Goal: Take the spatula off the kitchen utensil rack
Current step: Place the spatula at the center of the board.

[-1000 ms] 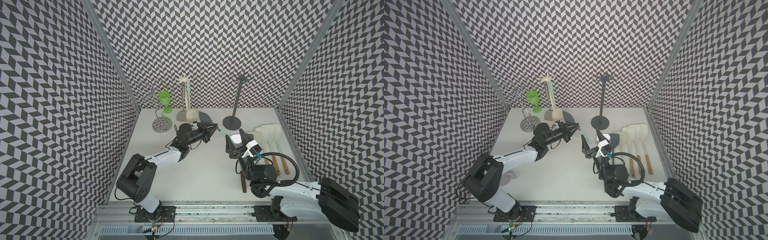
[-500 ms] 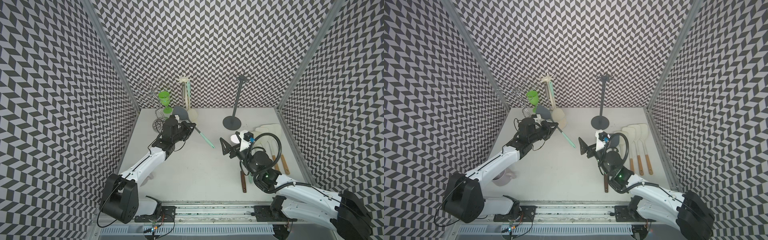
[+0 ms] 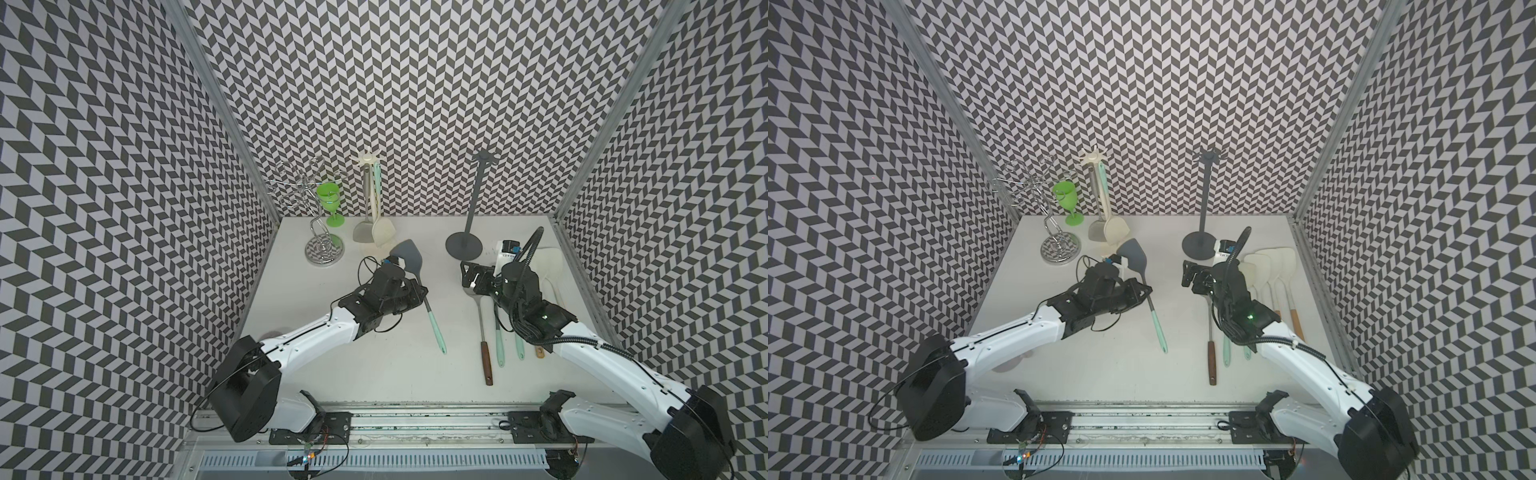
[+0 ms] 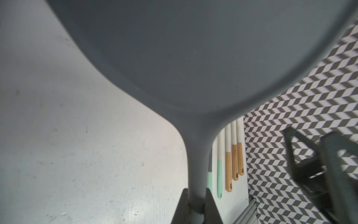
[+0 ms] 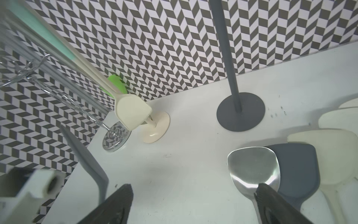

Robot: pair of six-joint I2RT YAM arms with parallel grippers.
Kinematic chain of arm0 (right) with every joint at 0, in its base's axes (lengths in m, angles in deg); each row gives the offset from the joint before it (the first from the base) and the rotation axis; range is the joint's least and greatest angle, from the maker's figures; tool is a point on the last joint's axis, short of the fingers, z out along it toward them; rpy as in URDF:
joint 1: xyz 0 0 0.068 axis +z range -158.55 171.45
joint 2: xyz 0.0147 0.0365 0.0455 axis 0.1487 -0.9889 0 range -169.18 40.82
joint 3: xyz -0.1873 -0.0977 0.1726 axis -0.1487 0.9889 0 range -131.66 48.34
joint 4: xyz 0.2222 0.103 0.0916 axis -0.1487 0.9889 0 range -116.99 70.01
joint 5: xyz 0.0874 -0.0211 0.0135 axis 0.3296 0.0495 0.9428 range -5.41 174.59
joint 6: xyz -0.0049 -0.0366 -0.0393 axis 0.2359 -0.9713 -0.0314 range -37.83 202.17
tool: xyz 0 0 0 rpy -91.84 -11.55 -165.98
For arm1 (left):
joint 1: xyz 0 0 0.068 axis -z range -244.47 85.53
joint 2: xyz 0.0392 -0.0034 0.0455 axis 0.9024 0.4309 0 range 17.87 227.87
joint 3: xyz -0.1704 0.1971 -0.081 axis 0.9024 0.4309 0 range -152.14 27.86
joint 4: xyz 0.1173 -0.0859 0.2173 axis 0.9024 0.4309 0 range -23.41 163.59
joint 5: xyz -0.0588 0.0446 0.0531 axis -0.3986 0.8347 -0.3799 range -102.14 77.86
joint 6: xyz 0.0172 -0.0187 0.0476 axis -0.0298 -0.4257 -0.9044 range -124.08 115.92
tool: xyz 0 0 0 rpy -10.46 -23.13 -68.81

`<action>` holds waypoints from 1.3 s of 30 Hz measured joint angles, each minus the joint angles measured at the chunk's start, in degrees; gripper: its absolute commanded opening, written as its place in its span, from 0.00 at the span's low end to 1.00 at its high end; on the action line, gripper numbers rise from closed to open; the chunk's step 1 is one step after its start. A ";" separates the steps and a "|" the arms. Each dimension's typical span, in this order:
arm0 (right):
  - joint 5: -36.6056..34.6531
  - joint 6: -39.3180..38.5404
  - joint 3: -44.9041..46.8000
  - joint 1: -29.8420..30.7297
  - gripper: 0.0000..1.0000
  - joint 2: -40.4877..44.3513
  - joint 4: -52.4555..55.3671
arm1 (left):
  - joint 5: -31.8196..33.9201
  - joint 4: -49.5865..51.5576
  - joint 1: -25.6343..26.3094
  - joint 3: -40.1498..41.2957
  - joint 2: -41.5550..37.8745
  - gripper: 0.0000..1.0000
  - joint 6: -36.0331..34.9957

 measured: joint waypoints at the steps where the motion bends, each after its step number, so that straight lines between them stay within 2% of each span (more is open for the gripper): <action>1: -0.76 0.55 0.00 -0.02 1.00 0.44 0.85 | 0.20 0.20 1.14 -0.37 1.77 0.00 0.00; 6: -4.28 3.48 0.04 -0.70 1.00 4.42 2.97 | 1.38 1.60 6.45 -4.24 10.29 0.00 0.35; 11: -5.90 4.46 0.04 -1.42 1.00 6.01 3.02 | 3.89 5.07 9.40 -11.39 17.44 0.00 0.44; 26: -5.84 4.63 1.73 -3.65 1.00 5.18 4.09 | 9.51 18.01 12.00 -28.98 33.79 0.00 -0.90; 31: -5.55 4.59 1.95 -4.33 1.00 5.18 4.04 | 10.03 21.99 12.57 -33.38 37.03 0.00 -1.18; 39: -5.22 4.39 2.14 -5.18 1.00 5.31 3.96 | 10.19 23.63 13.14 -34.34 38.60 0.00 -0.81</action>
